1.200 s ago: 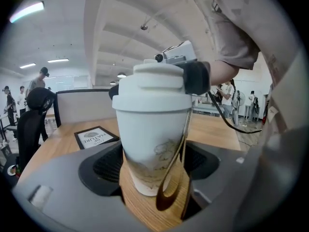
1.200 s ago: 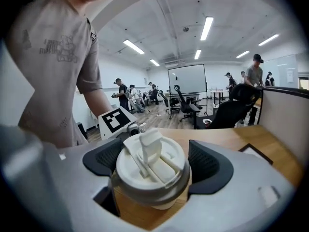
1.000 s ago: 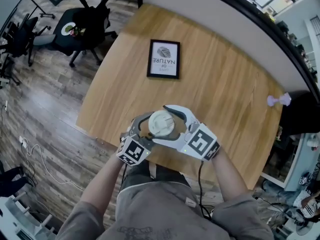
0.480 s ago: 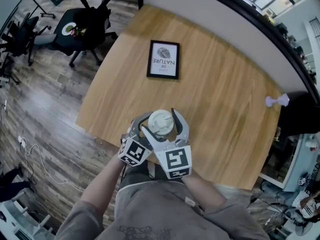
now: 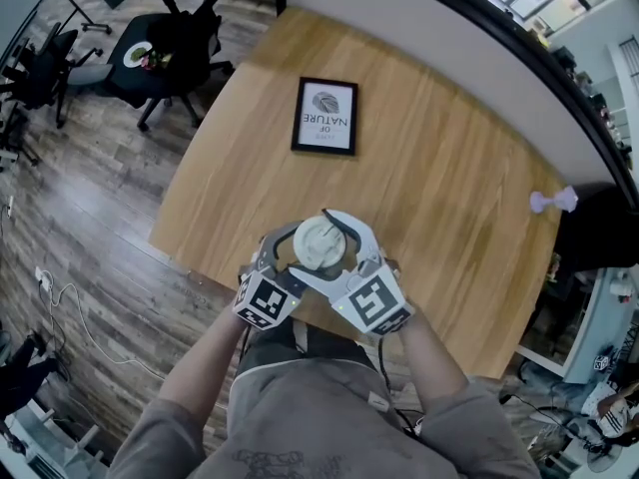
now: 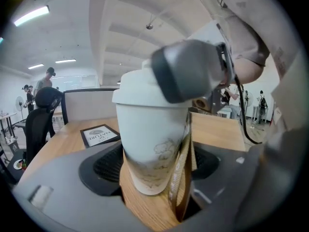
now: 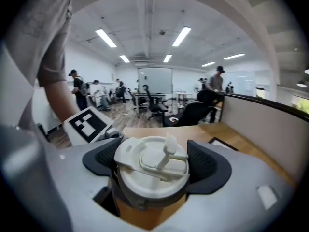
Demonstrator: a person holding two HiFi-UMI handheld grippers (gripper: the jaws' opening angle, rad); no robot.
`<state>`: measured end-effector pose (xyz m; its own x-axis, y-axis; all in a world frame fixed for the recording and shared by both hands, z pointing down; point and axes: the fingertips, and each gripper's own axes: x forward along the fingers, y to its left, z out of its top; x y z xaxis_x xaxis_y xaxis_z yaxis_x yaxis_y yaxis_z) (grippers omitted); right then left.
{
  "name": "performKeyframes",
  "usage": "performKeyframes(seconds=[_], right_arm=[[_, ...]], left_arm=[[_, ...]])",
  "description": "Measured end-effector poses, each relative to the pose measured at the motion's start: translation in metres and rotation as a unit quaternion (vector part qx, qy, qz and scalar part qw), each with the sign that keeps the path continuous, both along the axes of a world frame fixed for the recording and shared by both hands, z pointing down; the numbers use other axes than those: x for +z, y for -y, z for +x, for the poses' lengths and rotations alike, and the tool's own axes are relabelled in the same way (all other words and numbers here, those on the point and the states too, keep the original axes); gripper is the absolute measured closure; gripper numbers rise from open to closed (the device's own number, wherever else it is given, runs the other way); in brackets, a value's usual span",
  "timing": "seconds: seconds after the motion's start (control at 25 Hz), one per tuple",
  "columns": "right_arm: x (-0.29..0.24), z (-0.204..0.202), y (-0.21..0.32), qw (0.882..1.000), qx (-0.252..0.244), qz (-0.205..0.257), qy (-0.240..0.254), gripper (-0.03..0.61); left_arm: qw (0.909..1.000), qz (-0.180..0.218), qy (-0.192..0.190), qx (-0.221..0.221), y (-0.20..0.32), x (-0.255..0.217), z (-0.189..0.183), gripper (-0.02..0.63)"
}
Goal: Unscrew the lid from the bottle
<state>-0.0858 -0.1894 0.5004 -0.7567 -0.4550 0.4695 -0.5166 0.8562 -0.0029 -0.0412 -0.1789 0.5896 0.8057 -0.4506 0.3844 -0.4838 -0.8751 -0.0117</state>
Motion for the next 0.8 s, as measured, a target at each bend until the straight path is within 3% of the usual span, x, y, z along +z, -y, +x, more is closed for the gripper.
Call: performKeyframes(seconds=[0.12, 0.2, 0.44, 0.6, 0.8], right_arm=[[0.003, 0.001, -0.015, 0.990, -0.135, 0.016, -0.025, 0.140], [0.002, 0.004, -0.019, 0.980, -0.196, 0.018, -0.017, 0.141], [-0.001, 0.010, -0.020, 0.961, -0.278, -0.003, 0.007, 0.144], [0.000, 0.014, -0.017, 0.970, -0.244, 0.000, 0.001, 0.142], [0.002, 0.020, -0.012, 0.992, -0.109, 0.001, 0.058, 0.137]], left_arm=[[0.9998, 0.009, 0.010, 0.016, -0.002, 0.000, 0.001, 0.252], [0.9997, 0.008, 0.011, 0.019, -0.002, 0.000, 0.002, 0.252], [0.9996, 0.003, 0.012, 0.027, 0.001, 0.000, 0.005, 0.252], [0.9996, 0.003, 0.013, 0.026, 0.001, -0.001, 0.006, 0.252], [0.9999, -0.011, 0.002, 0.002, 0.002, -0.003, 0.000, 0.252]])
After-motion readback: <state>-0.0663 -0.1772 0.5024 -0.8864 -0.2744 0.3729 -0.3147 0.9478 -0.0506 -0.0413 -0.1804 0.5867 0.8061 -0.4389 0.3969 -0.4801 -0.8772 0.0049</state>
